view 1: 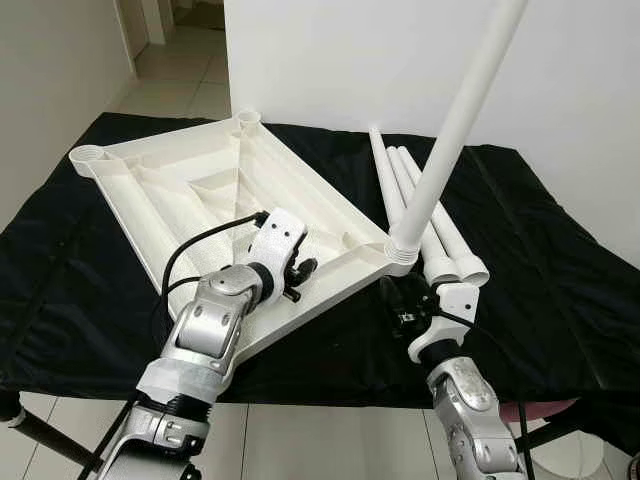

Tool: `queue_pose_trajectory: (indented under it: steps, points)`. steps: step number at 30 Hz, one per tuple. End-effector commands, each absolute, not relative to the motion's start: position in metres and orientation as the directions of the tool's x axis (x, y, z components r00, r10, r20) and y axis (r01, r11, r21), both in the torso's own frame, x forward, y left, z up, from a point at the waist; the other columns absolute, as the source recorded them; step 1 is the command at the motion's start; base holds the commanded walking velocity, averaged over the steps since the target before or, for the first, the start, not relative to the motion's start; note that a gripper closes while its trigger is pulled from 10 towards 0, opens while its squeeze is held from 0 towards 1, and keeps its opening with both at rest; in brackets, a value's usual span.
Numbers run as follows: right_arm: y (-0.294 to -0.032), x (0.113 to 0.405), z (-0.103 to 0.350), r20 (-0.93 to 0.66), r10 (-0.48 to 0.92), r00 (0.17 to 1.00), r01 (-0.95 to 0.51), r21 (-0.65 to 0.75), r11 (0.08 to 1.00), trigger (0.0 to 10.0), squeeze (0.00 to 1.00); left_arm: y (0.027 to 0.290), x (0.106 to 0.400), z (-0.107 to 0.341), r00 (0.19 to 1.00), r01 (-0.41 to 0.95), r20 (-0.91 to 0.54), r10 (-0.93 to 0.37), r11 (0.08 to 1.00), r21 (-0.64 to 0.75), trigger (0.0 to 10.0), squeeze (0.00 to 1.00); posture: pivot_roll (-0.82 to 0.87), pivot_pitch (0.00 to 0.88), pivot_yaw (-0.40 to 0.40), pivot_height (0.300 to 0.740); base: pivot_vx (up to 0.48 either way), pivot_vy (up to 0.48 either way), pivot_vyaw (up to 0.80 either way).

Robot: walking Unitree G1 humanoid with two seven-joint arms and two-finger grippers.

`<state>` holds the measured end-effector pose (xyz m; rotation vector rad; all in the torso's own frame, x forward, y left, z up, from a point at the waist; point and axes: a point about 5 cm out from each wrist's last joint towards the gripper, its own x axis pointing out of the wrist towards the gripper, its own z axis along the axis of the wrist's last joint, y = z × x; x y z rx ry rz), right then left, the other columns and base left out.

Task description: Building children table

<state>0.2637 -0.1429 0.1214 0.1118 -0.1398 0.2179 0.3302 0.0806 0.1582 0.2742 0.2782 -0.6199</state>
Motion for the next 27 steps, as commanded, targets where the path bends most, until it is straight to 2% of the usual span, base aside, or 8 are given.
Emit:
queue_pose_trajectory:
  steps: [1,6,12,19,27]
  points:
    - [-0.146,0.264,0.122,0.148,0.205,0.967,-0.219,0.082,0.972,10.0,0.00,0.075,0.327,0.150,0.717,0.671,-0.388,-0.579,0.725,0.157,10.0,0.00,-0.02,0.000,-0.063,0.740,0.000,0.000,0.00]
    - [-0.146,0.264,0.122,0.147,0.205,0.968,-0.218,0.081,0.973,10.0,0.00,0.075,0.328,0.147,0.717,0.668,-0.407,-0.566,0.725,0.169,10.0,0.00,-0.02,0.000,-0.063,0.740,0.000,0.000,0.00]
    - [-0.147,0.264,0.122,0.146,0.203,0.968,-0.216,0.078,0.973,10.0,0.00,0.085,0.336,0.136,0.743,0.614,-0.478,-0.469,0.762,0.207,10.0,0.00,-0.02,0.000,-0.058,0.740,0.000,0.000,0.00]
    - [-0.146,0.263,0.122,0.144,0.203,0.968,-0.216,0.077,0.973,10.0,0.00,0.096,0.335,0.130,0.731,0.622,-0.528,-0.432,0.741,0.255,10.0,0.00,-0.02,0.000,-0.054,0.740,0.000,0.000,0.00]
    - [-0.147,0.262,0.121,0.140,0.204,0.969,-0.216,0.075,0.974,10.0,0.00,0.122,0.330,0.125,0.700,0.638,-0.594,-0.397,0.721,0.270,10.0,0.00,-0.01,0.000,-0.056,0.740,0.000,0.000,0.00]
